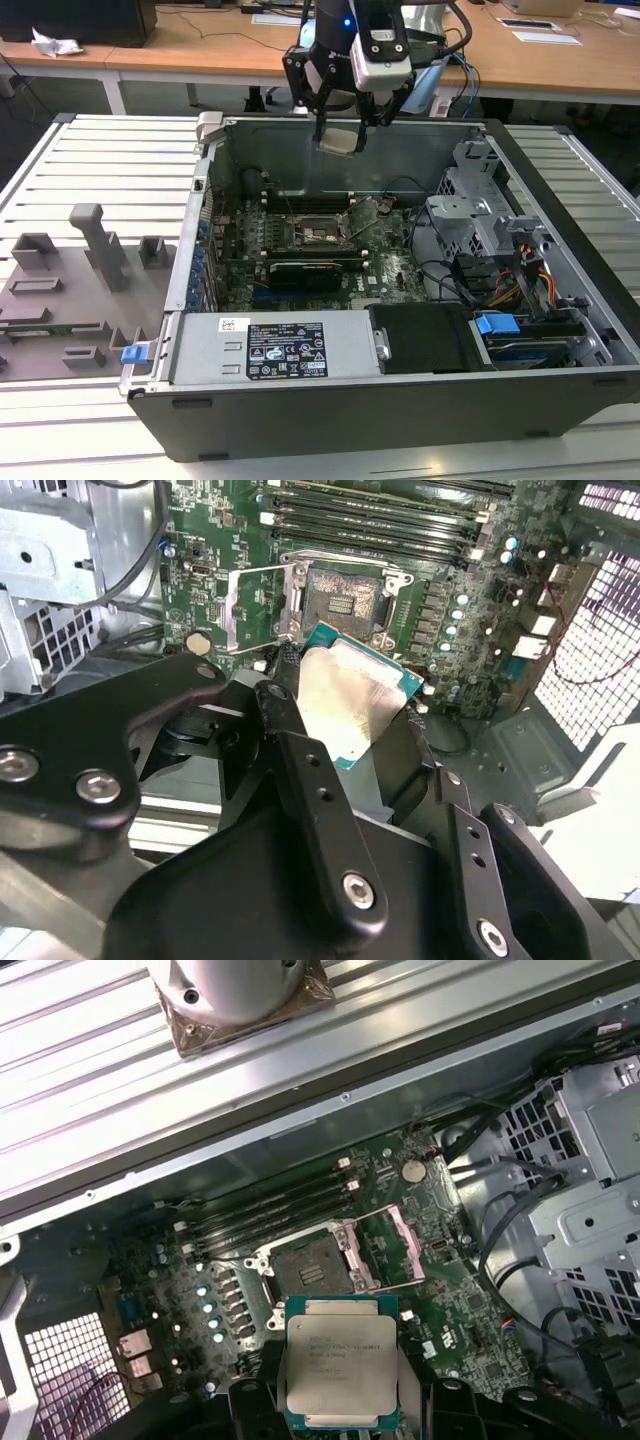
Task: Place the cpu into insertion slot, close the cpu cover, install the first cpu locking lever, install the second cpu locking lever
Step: 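Place the cpu into insertion slot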
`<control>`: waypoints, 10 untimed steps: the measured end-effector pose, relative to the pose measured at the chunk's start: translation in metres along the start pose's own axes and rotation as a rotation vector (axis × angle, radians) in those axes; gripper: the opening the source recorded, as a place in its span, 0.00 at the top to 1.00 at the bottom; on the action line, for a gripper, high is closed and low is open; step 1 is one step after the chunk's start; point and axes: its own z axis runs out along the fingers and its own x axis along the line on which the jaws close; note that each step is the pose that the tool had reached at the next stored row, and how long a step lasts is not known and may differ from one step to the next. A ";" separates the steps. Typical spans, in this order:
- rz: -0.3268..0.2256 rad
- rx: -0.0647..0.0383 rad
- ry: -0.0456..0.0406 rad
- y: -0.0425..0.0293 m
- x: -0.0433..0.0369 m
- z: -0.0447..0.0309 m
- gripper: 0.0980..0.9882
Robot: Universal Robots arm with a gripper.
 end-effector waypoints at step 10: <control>0.098 -0.002 -0.0087 0.0000 0.0000 0.0003 0.51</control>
